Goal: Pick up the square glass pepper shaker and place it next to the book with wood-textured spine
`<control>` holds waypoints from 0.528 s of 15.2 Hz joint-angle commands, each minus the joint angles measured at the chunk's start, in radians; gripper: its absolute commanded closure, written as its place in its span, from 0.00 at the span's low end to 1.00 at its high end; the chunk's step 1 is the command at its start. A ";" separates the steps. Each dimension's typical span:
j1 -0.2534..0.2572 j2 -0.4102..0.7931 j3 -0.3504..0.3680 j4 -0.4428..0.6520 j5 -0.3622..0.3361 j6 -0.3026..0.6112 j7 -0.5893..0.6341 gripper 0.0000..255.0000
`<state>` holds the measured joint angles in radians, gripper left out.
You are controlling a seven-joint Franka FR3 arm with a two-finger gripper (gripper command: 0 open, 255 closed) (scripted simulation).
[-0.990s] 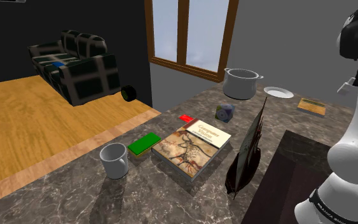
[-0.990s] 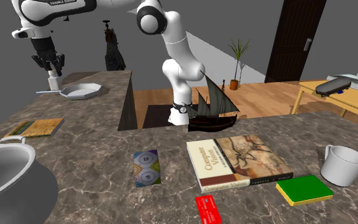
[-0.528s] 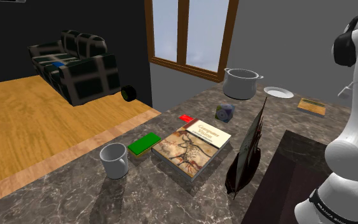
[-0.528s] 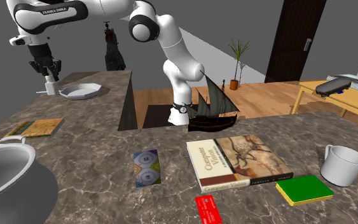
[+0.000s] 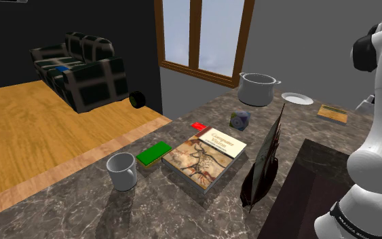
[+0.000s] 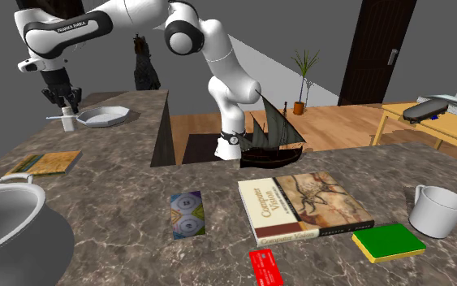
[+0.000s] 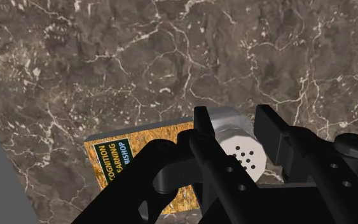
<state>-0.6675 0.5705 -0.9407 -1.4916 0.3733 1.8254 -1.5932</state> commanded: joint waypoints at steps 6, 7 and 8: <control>0.002 0.025 0.017 -0.062 0.024 0.079 -0.011 1.00; 0.001 0.030 0.020 -0.070 0.027 0.089 -0.013 1.00; 0.001 0.034 0.023 -0.078 0.031 0.100 -0.015 1.00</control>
<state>-0.6653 0.5997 -0.9211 -1.5634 0.4004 1.9156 -1.6061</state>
